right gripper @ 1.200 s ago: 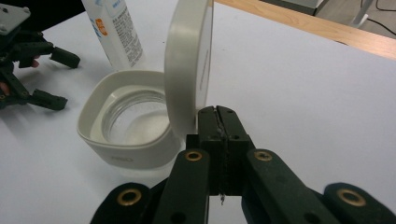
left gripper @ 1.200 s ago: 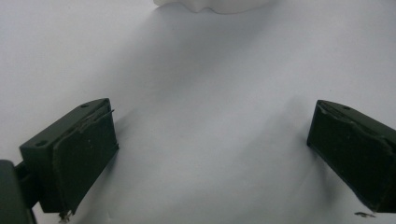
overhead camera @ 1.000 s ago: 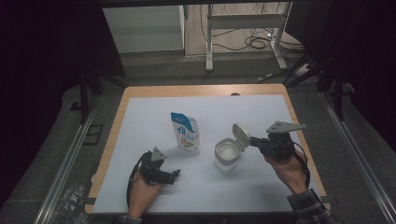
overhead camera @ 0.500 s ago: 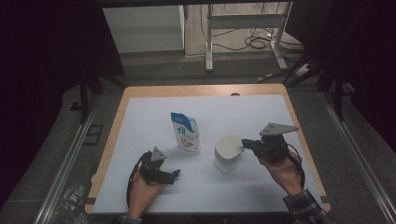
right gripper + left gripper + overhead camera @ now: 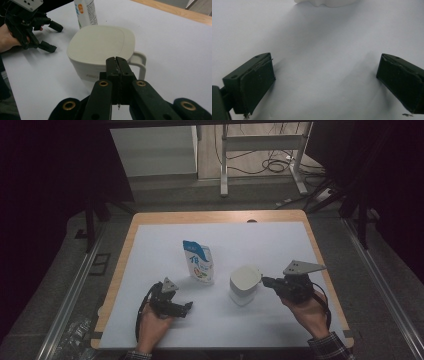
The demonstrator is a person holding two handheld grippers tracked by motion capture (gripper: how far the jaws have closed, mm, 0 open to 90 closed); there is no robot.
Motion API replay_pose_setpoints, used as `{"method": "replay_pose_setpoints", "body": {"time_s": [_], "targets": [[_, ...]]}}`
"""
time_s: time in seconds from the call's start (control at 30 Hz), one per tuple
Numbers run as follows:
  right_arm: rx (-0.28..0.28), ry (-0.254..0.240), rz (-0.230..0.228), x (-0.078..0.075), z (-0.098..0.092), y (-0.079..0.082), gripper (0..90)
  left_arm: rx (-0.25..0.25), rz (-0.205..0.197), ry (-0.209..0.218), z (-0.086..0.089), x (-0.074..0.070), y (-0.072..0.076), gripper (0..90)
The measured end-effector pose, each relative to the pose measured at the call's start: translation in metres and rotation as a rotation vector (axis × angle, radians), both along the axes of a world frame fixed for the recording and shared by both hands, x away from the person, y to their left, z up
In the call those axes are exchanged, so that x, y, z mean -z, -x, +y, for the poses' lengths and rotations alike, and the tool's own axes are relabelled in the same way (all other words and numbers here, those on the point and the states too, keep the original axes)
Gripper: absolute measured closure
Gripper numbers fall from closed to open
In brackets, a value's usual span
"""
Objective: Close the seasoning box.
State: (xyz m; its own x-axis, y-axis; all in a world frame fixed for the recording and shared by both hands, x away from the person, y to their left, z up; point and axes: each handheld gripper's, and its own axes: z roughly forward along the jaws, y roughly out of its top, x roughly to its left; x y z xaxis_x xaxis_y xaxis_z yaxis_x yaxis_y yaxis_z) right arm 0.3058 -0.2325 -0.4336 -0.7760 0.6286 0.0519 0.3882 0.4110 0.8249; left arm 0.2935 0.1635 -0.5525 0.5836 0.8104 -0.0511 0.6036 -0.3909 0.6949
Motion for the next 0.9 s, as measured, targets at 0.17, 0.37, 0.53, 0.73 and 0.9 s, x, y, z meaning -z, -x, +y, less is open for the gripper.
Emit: {"method": "replay_pose_setpoints", "body": {"time_s": [0.17, 0.37, 0.53, 0.73, 0.9], "targets": [[-0.007, -0.008, 0.013, 0.009, -0.002, 0.003, 88.7, 0.0, 0.0, 0.001, 0.0, 0.0, 0.0, 1.6], [-0.026, -0.01, 0.018, 0.018, 0.0, 0.007, 88.2, 0.003, 0.001, -0.004, 0.0, 0.0, 0.0, 1.6], [-0.045, 0.02, 0.001, 0.027, 0.006, 0.01, 88.1, 0.003, 0.001, -0.004, 0.0, 0.0, 0.0, 1.7], [-0.059, 0.045, -0.001, 0.038, 0.011, 0.014, 88.2, 0.003, 0.001, -0.004, 0.0, 0.0, 0.0, 1.7], [-0.071, 0.053, 0.013, 0.047, 0.015, 0.016, 88.1, 0.0, 0.0, -0.001, 0.0, 0.0, 0.0, 1.7]]}}
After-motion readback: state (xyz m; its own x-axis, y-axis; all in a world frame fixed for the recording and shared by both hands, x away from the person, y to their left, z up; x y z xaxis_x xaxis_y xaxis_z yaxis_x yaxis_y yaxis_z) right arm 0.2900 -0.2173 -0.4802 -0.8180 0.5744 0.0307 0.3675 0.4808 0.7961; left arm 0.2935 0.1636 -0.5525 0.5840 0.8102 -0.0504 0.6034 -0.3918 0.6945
